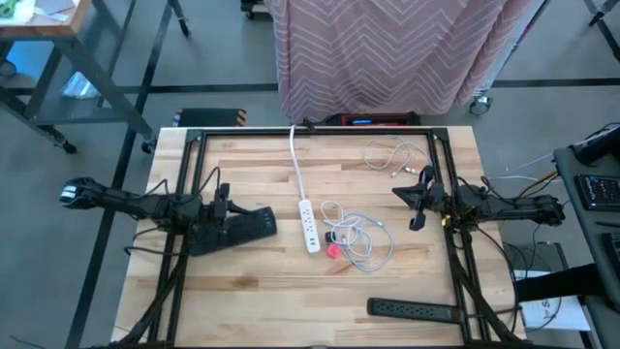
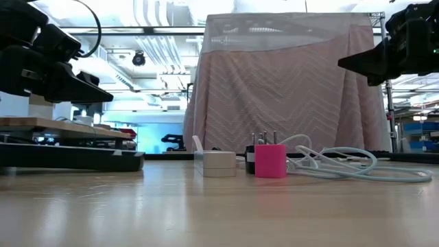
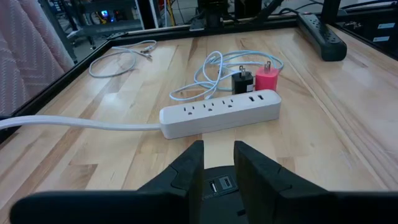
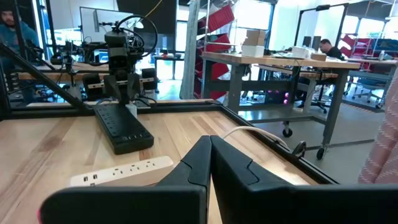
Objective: Insert USB
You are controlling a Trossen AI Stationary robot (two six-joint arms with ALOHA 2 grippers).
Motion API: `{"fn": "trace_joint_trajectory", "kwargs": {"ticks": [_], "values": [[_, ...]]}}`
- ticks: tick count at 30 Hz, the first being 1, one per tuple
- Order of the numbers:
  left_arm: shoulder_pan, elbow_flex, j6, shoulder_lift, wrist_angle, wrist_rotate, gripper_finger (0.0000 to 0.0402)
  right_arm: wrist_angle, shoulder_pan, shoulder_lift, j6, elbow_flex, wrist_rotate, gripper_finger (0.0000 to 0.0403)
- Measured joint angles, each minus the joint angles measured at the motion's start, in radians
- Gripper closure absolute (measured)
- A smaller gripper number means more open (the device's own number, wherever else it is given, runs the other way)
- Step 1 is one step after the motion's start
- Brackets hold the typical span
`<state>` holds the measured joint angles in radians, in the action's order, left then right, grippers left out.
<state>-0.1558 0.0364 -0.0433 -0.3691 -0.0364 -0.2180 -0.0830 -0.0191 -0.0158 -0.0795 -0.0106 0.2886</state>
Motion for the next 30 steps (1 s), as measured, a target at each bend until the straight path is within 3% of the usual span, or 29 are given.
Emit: {"fn": "trace_joint_trajectory", "kwargs": {"ticks": [15, 22, 27, 30], "values": [[0.0, 0.0, 0.0, 0.0, 0.0, 0.0, 0.0327, -0.004, 0.0, 0.0, 0.005, 0.0, 0.0, 0.0403], [0.0, 0.0, 0.0, 0.0, 0.0, 0.0, 0.0327, -0.009, 0.0, 0.0, 0.305, 0.0, 0.0, 0.0403], [0.0, 0.0, 0.0, 0.0, 0.0, 0.0, 0.0327, 0.007, 0.0, 0.0, 0.309, 0.0, 0.0, 0.0403], [0.0, 0.0, 0.0, 0.0, 0.0, 0.0, 0.0327, 0.003, 0.0, 0.0, 0.393, 0.0, -0.001, 0.0403]]}}
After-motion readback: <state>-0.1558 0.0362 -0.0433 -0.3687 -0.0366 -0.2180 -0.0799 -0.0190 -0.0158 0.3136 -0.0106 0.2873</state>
